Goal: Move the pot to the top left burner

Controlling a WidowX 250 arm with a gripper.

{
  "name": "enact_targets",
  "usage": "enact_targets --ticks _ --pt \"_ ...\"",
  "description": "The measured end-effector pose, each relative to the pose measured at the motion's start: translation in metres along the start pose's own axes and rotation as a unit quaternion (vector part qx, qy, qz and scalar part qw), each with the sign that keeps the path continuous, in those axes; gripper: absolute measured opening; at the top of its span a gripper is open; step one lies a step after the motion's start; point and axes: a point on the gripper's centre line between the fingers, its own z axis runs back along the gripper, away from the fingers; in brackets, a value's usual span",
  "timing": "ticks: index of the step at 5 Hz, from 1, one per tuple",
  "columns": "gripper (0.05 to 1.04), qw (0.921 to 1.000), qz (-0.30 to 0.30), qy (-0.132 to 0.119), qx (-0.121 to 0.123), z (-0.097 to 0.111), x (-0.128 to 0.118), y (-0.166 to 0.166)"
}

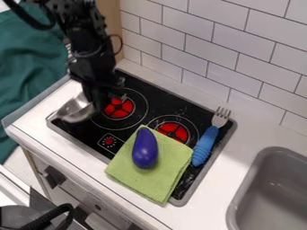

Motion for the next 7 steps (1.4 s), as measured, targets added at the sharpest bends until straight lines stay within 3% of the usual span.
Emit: enact_targets --ticks 2,4,5,7 --pt "0.055 0.9995 -0.031 -0.005 -0.002 -0.008 0.046 0.003" --pt "0.055 0.9986 -0.051 0.001 -0.015 -0.028 0.073 -0.001" --pt "0.055 0.9981 -0.059 0.010 -0.015 -0.035 0.081 0.003" --pt "0.081 0.9989 -0.039 -0.002 -0.028 -0.046 0.082 0.001"
